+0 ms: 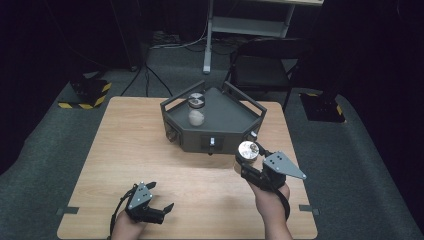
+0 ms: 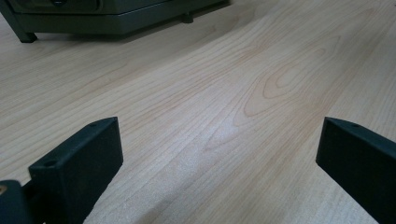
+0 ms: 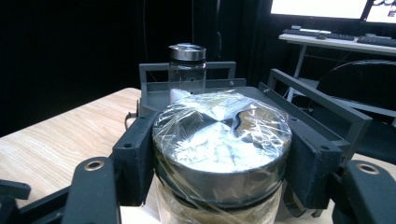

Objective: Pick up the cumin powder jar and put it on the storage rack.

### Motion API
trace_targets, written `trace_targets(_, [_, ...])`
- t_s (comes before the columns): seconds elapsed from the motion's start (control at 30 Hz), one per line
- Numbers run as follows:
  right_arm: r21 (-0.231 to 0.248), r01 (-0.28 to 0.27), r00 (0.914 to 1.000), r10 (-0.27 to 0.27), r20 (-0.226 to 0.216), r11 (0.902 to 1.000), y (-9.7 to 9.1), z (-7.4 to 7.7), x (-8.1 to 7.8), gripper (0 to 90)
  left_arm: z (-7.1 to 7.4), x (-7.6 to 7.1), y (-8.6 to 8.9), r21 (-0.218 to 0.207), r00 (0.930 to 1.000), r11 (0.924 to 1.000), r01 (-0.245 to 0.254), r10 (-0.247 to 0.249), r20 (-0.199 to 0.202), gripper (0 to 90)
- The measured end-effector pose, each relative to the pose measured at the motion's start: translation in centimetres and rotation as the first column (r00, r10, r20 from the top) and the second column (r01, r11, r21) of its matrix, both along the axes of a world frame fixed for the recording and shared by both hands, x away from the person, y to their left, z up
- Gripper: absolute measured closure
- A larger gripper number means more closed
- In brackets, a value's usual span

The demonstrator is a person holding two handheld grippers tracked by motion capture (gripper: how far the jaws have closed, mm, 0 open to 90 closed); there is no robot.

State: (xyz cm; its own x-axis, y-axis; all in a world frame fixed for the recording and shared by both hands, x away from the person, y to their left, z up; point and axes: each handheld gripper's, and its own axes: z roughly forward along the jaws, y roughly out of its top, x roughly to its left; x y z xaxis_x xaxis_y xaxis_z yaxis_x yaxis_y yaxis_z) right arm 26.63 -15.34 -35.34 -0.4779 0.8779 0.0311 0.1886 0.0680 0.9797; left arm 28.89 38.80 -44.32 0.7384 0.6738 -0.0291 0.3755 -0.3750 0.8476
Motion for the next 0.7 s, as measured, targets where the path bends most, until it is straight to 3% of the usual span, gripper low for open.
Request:
trace_targets(0.17, [-0.004,-0.002,1.0000,0.002,-0.005,1.0000,0.2,0.1,1.1,34.8,0.0,0.0,-0.1,0.005,1.0000,1.0000,0.001,-0.001,0.000,0.7])
trace_targets(0.33, [0.030,-0.002,0.9999,0.003,-0.016,0.9995,0.0,0.1,2.5,34.8,0.1,0.0,-0.1,0.006,1.0000,1.0000,0.001,-0.001,0.001,0.7])
trace_targets(0.7, [0.003,0.023,0.9997,-0.023,-0.009,0.9997,0.7,1.0,5.2,34.8,0.0,0.1,0.0,0.002,1.0000,1.0000,0.006,-0.006,-0.004,0.7])
